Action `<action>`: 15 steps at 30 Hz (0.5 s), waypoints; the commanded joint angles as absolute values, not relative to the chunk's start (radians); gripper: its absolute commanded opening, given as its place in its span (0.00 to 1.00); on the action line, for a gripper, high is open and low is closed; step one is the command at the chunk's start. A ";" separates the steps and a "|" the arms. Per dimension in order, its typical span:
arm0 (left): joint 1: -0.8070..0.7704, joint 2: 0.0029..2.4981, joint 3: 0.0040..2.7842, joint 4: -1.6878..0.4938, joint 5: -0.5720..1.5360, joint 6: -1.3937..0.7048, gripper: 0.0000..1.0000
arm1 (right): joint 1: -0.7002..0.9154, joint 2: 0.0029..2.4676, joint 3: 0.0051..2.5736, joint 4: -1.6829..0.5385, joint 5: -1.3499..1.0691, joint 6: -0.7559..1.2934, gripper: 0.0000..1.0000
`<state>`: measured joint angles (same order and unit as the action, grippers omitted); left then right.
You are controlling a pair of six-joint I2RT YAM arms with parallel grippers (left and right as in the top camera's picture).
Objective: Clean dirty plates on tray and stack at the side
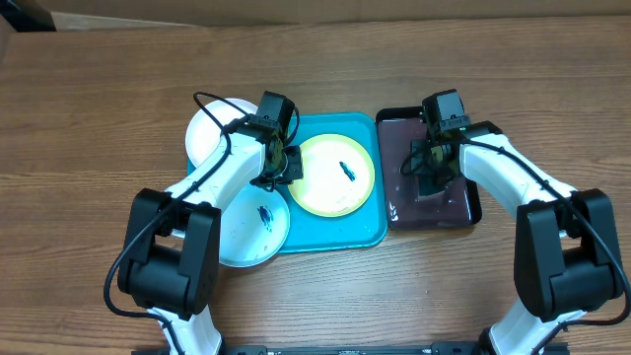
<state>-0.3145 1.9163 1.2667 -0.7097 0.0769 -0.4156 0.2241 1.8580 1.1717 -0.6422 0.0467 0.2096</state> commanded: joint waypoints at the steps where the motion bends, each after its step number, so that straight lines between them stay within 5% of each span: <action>1: -0.315 1.921 1.281 -0.706 0.070 -0.404 0.09 | 0.229 1.859 1.196 -0.655 0.043 0.210 0.47; 2: -0.315 1.921 1.281 -0.706 0.070 -0.404 0.09 | 0.229 1.858 1.210 -0.671 0.043 0.210 0.64; 3: -0.315 1.921 1.281 -0.706 0.070 -0.404 0.09 | 0.229 1.858 1.224 -0.692 0.043 0.210 0.67; 15: -0.315 1.921 1.281 -0.706 0.070 -0.404 0.10 | 0.248 1.858 1.237 -0.821 0.043 0.210 0.56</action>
